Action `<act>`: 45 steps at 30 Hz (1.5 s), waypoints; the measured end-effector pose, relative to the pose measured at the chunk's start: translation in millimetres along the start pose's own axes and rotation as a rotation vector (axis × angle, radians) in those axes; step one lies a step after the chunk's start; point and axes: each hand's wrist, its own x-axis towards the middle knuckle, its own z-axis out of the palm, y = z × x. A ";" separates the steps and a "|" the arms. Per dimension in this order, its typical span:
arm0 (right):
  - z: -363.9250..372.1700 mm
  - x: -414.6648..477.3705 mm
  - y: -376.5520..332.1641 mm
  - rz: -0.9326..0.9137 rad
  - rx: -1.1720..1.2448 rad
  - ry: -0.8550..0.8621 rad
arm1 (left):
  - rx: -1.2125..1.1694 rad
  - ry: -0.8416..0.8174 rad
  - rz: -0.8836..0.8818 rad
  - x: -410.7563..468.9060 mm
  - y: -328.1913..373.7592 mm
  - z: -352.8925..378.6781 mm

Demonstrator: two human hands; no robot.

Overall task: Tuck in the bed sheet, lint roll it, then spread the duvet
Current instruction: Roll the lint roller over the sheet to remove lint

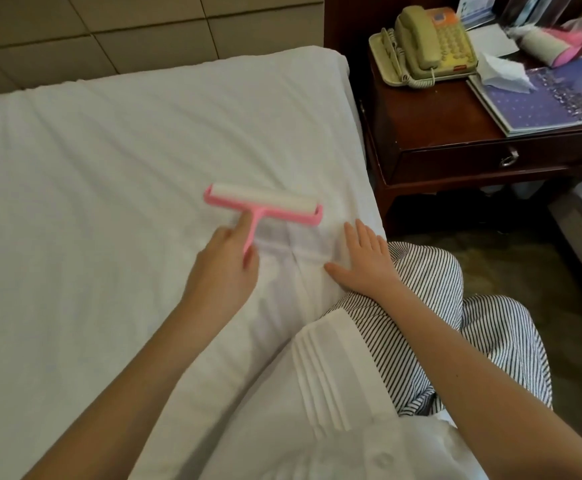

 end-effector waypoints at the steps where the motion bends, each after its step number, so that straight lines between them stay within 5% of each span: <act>1: 0.3 1.9 -3.4 -0.026 -0.009 0.017 | 0.043 -0.052 -0.043 -22.1 -8.2 0.8; 5: 7.5 7.0 -11.8 -0.109 -0.063 -0.003 | 0.176 -0.172 -0.181 -53.0 -14.0 22.7; 14: 5.2 -0.3 -2.7 -0.039 -0.041 -0.055 | 0.033 -0.076 -0.139 88.5 8.1 36.6; 23: 6.2 4.2 -7.1 -0.047 -0.031 -0.041 | 0.251 -0.171 -0.123 -70.0 1.1 33.3; 32: 1.8 -7.1 0.2 -0.011 -0.002 0.021 | 0.055 -0.136 -0.195 100.3 25.5 43.2; 40: -1.1 -5.9 -3.4 -0.003 0.060 0.061 | 0.359 -0.319 -0.148 -57.4 17.1 38.1; 45: -1.3 -8.2 -6.3 -0.055 0.017 0.053 | 0.279 -0.233 -0.161 -21.8 18.3 44.1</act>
